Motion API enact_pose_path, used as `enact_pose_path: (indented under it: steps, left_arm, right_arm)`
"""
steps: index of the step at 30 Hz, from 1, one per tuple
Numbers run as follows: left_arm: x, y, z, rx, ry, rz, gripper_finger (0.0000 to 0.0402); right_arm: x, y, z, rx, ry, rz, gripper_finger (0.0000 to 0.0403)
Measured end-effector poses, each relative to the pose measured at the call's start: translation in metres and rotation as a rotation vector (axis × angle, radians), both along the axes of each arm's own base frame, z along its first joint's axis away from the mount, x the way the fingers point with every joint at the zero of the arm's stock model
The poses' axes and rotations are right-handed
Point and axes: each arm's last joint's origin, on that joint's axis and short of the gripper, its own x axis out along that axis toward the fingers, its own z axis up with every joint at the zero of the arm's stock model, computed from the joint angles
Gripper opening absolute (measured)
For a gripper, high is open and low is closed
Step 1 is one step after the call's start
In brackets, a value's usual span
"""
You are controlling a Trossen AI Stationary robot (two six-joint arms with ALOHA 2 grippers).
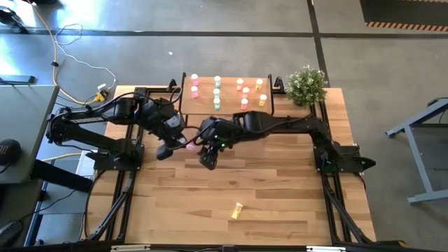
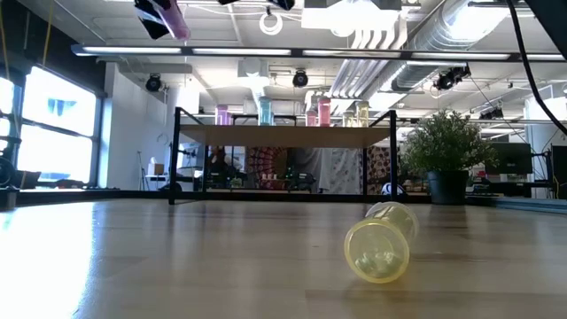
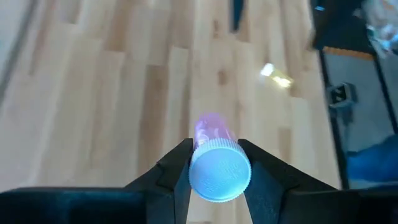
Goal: Pick and place medicine bottles onto shelf by color
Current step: Put the pink pill bottle on the shelf aligned with the other pink pill bottles
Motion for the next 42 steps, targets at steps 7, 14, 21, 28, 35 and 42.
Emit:
enact_pose_path:
  steps: [7,14,21,28,35,42]
  left_arm:
    - [-0.007,0.025,-0.001,0.053,0.024,0.164,0.0109]
    - [-0.017,0.049,-0.001,0.113,0.049,0.333,0.0109]
    - [-0.018,0.064,-0.001,0.124,0.091,0.383,0.0109]
    - [0.004,0.089,0.017,0.181,0.205,0.362,0.0109]
    - [0.029,0.115,0.009,0.191,0.346,0.273,0.0109]
    - [0.042,0.135,-0.001,0.201,0.418,0.209,0.0109]
  right_arm:
    - [-0.021,-0.02,0.023,-0.194,-0.008,-0.038,0.0197]
    - [-0.052,-0.041,0.049,-0.37,0.014,-0.084,0.0197]
    - [-0.071,-0.063,0.058,-0.382,0.069,-0.129,0.0197]
    - [-0.075,-0.083,0.056,-0.406,0.119,-0.209,0.0197]
    - [-0.08,-0.096,0.053,-0.393,0.168,-0.248,0.0197]
    - [-0.081,-0.102,0.053,-0.391,0.173,-0.265,0.0197]
